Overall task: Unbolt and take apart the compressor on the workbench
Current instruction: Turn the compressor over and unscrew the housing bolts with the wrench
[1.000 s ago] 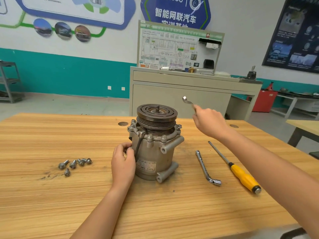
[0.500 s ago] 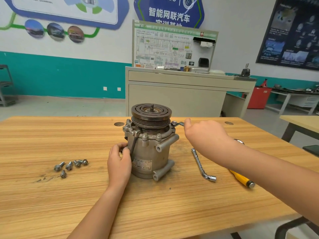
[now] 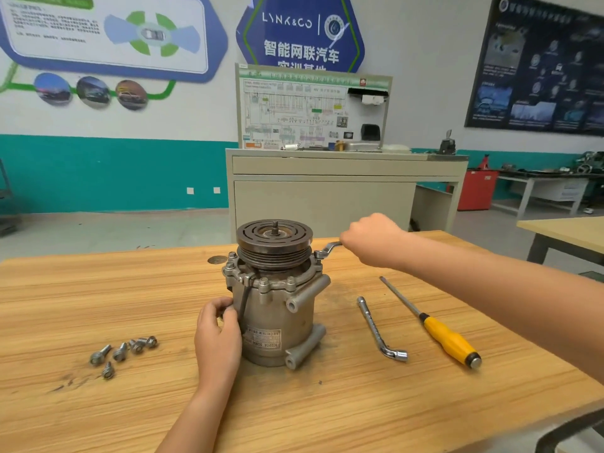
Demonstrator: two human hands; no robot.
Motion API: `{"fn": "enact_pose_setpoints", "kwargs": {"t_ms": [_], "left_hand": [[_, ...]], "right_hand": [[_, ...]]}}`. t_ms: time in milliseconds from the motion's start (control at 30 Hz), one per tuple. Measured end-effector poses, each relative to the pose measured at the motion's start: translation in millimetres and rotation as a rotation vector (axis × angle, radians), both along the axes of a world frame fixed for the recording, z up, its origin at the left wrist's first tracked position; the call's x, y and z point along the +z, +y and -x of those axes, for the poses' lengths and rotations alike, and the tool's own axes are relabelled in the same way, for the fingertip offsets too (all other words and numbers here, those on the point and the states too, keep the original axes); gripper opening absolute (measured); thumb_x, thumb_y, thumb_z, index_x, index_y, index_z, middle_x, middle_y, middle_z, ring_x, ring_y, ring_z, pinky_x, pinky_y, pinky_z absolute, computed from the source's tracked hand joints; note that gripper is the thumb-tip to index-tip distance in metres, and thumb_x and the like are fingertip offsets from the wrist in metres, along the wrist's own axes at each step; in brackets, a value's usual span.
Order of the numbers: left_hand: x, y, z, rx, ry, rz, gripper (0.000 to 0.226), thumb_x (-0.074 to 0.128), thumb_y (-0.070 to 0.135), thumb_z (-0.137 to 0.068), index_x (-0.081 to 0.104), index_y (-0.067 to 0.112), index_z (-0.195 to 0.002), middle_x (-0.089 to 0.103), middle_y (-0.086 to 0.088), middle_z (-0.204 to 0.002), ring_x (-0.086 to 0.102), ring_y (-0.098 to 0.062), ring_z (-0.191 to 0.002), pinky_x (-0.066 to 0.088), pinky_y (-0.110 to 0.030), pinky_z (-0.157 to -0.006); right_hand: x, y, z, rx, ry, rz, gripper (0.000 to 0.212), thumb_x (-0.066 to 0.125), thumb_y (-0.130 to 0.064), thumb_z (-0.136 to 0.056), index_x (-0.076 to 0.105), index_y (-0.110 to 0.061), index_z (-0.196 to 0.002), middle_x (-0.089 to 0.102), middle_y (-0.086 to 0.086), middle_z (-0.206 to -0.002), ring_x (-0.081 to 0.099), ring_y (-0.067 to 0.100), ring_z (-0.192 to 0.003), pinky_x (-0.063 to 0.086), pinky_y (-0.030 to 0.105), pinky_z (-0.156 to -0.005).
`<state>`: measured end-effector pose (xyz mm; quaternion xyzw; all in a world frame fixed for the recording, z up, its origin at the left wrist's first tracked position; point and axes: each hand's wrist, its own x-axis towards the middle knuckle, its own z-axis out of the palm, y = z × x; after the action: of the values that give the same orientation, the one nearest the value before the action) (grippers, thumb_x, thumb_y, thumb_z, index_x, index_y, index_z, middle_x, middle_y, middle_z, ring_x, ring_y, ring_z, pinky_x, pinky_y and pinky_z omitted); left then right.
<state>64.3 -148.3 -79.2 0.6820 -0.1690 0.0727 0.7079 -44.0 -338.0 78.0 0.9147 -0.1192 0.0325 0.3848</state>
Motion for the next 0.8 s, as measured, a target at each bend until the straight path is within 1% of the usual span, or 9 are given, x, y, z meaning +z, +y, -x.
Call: {"fn": "enact_pose_setpoints", "kwargs": {"t_ms": [67,133,267,333,400,500,567,633,800], "left_hand": [[-0.5,-0.6,-1.1,0.002,-0.003,-0.001,0.019,0.044,0.004,-0.092,0.060,0.013,-0.097,0.062,-0.001,-0.101,0.053,-0.018,-0.101,0.039,-0.032,-0.085],[-0.2,-1.7,-2.3,0.006,-0.011,0.002,0.019,0.045,0.003,-0.091,0.060,0.012,-0.097,0.062,-0.002,-0.100,0.053,-0.018,-0.101,0.037,-0.030,-0.083],[1.4,-1.4,-2.3,0.004,-0.009,-0.004,0.019,0.045,0.003,-0.091,0.060,0.011,-0.099,0.062,-0.003,-0.103,0.054,-0.018,-0.102,0.039,-0.030,-0.086],[1.1,-0.3,-2.0,0.006,-0.014,-0.010,0.019,0.045,0.003,-0.092,0.060,0.011,-0.100,0.062,-0.004,-0.104,0.053,-0.019,-0.102,0.039,-0.031,-0.088],[0.2,-0.2,-2.3,0.009,-0.019,-0.010,0.019,0.045,0.003,-0.092,0.061,0.010,-0.100,0.062,-0.005,-0.105,0.054,-0.019,-0.103,0.039,-0.030,-0.087],[0.0,-0.6,-2.7,0.018,-0.013,-0.015,0.019,0.045,0.004,-0.092,0.061,0.009,-0.101,0.062,-0.005,-0.105,0.054,-0.019,-0.103,0.039,-0.030,-0.087],[0.2,-0.3,-2.9,0.018,-0.013,-0.022,0.019,0.045,0.004,-0.091,0.061,0.008,-0.101,0.062,-0.006,-0.105,0.054,-0.019,-0.103,0.040,-0.031,-0.088],[0.9,0.4,-2.4,0.016,-0.014,-0.024,0.019,0.045,0.004,-0.092,0.061,0.008,-0.101,0.062,-0.005,-0.105,0.054,-0.019,-0.103,0.040,-0.031,-0.088],[1.9,2.0,-0.5,0.008,-0.009,-0.025,0.018,0.045,0.006,-0.092,0.060,0.013,-0.101,0.061,-0.003,-0.106,0.053,-0.016,-0.103,0.036,-0.027,-0.084]], "right_hand": [[-8.2,-8.4,-20.4,0.091,-0.081,-0.039,0.025,0.041,0.002,-0.089,0.056,-0.011,-0.105,0.065,0.005,-0.099,0.061,0.025,-0.091,0.039,0.029,-0.079],[-16.5,-12.6,-38.1,0.186,-0.163,-0.103,0.032,0.039,0.004,-0.086,0.056,-0.012,-0.109,0.065,0.004,-0.108,0.059,0.023,-0.097,0.036,0.027,-0.087],[-18.3,-14.7,-48.2,0.277,-0.247,-0.211,0.035,0.038,0.005,-0.087,0.058,-0.012,-0.111,0.065,0.005,-0.113,0.057,0.024,-0.098,0.036,0.027,-0.084],[-15.6,-14.3,-38.0,0.230,-0.314,-0.272,0.039,0.037,-0.002,-0.092,0.052,-0.017,-0.125,0.064,0.005,-0.113,0.058,0.025,-0.100,0.043,0.032,-0.081],[-16.0,-11.2,-21.3,0.181,-0.481,-0.399,0.044,0.035,-0.013,-0.098,0.035,-0.019,-0.141,0.065,0.009,-0.104,0.060,0.030,-0.093,0.045,0.036,-0.071],[-19.4,3.0,9.8,0.125,-0.616,-0.482,0.051,0.033,-0.018,-0.099,0.015,-0.014,-0.147,0.054,0.004,-0.068,0.054,0.026,-0.063,0.039,0.032,-0.055],[-21.5,13.3,28.5,0.053,-0.589,-0.420,0.049,0.035,-0.014,-0.097,0.018,-0.014,-0.143,0.040,-0.004,-0.058,0.045,0.018,-0.053,0.032,0.029,-0.046],[-23.2,23.8,42.1,-0.013,-0.505,-0.385,0.045,0.037,-0.010,-0.094,0.025,-0.016,-0.137,0.036,-0.005,-0.057,0.038,0.015,-0.050,0.024,0.027,-0.041],[-25.5,45.8,48.6,-0.052,-0.297,-0.393,0.050,0.039,-0.002,-0.089,0.029,-0.014,-0.136,0.034,-0.004,-0.061,0.033,0.014,-0.053,0.021,0.026,-0.042]]}}
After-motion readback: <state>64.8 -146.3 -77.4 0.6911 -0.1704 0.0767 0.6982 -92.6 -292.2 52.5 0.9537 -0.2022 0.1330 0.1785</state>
